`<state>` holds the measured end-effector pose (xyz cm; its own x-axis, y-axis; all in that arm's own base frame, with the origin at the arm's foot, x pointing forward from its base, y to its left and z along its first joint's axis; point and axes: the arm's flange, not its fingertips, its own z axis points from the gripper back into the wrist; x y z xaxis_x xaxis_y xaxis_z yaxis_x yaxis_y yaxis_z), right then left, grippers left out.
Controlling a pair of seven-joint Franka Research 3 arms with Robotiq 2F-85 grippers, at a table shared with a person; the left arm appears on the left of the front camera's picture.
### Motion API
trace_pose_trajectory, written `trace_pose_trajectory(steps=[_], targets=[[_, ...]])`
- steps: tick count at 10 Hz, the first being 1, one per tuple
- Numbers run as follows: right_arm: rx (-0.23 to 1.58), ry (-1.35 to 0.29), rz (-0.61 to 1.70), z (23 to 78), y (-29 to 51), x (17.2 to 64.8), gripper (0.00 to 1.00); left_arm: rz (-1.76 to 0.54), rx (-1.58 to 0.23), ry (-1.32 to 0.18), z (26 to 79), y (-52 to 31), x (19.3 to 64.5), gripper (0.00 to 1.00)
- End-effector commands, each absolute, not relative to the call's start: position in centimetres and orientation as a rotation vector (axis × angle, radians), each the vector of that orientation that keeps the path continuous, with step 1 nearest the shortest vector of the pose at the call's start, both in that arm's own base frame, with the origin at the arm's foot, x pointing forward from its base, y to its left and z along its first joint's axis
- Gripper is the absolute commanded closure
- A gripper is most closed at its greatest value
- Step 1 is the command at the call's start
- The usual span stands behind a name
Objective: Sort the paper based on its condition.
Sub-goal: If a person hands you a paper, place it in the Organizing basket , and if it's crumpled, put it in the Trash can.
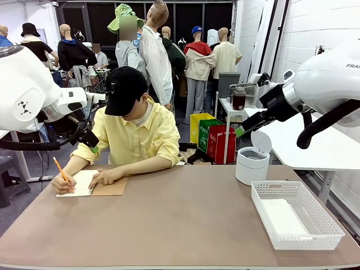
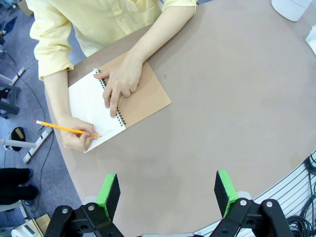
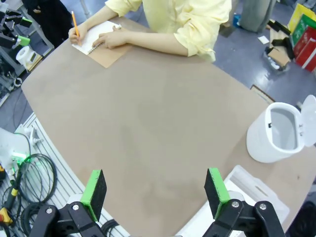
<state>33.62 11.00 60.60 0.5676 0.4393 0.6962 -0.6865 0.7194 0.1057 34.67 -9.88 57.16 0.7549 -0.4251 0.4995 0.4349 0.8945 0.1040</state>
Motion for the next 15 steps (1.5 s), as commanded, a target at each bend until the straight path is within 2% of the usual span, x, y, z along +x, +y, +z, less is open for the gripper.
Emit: trace_pose_trajectory(steps=[1,15], targets=[[0.394,-0.689,0.685,60.67,10.99,33.59,0.00,-0.470,-0.015,-0.541,57.19,-9.73,34.69,0.00],[0.394,-0.689,0.685,60.67,10.99,33.59,0.00,-0.470,-0.015,-0.541,57.19,-9.73,34.69,0.00]])
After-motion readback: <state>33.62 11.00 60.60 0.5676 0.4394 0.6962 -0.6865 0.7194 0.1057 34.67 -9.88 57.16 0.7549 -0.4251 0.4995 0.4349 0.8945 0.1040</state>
